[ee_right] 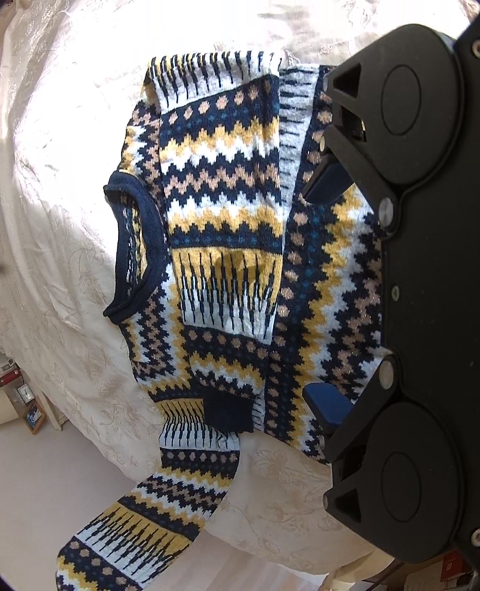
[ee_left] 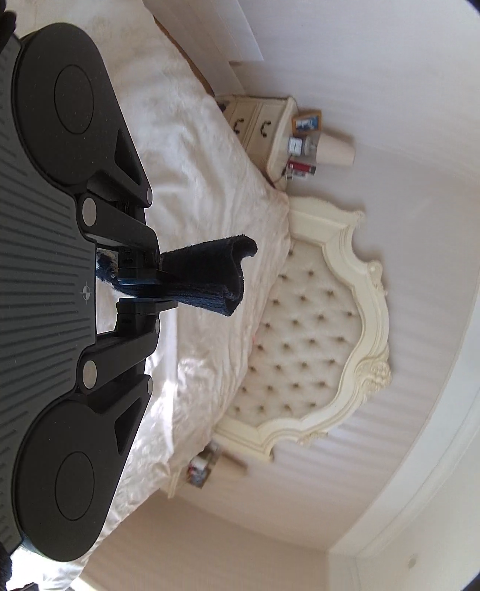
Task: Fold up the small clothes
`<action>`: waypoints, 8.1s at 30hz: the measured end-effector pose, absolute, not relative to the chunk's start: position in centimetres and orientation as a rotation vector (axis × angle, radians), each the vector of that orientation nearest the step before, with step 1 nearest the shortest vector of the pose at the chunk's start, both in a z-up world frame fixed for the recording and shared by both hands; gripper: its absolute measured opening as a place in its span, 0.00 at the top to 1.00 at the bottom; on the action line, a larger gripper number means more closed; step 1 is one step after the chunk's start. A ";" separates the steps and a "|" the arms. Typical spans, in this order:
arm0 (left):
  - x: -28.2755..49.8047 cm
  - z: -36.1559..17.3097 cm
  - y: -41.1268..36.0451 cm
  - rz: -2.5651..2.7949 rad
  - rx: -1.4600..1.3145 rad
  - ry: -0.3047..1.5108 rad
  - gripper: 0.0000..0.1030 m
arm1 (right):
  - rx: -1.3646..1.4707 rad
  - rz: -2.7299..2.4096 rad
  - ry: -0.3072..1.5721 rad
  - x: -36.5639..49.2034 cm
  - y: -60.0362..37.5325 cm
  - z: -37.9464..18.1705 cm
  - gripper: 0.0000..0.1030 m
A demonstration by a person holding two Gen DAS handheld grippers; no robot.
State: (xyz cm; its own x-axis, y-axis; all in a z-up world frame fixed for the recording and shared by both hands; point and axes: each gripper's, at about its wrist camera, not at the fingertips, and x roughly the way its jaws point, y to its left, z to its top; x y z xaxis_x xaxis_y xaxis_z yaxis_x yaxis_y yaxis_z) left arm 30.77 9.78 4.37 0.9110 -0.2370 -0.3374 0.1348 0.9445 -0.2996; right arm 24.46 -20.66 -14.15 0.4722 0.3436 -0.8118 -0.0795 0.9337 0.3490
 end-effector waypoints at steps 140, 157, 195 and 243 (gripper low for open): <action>45.4 -22.3 10.8 0.036 0.082 1.029 0.46 | 0.322 -0.133 1.056 23.7 -27.0 -15.1 0.24; 35.3 -17.9 14.8 -0.116 -0.036 0.909 0.11 | 0.312 -0.128 1.055 20.6 -21.4 -15.3 0.06; 6.4 -21.6 7.9 -0.207 0.004 1.039 0.11 | 0.355 0.059 1.045 0.4 -24.7 -17.8 0.01; 9.2 -28.4 7.5 -0.255 0.011 1.185 0.01 | 0.528 0.155 1.168 3.7 -23.1 -25.0 0.00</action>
State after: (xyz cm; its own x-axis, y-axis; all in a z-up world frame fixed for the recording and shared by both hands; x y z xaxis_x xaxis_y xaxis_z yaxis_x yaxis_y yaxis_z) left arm 9.16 7.51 -28.36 0.3508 -0.1912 -0.9167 0.2023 0.9713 -0.1252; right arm 3.69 -23.11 -24.99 0.3969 0.3828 -0.8342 0.1527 0.8687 0.4712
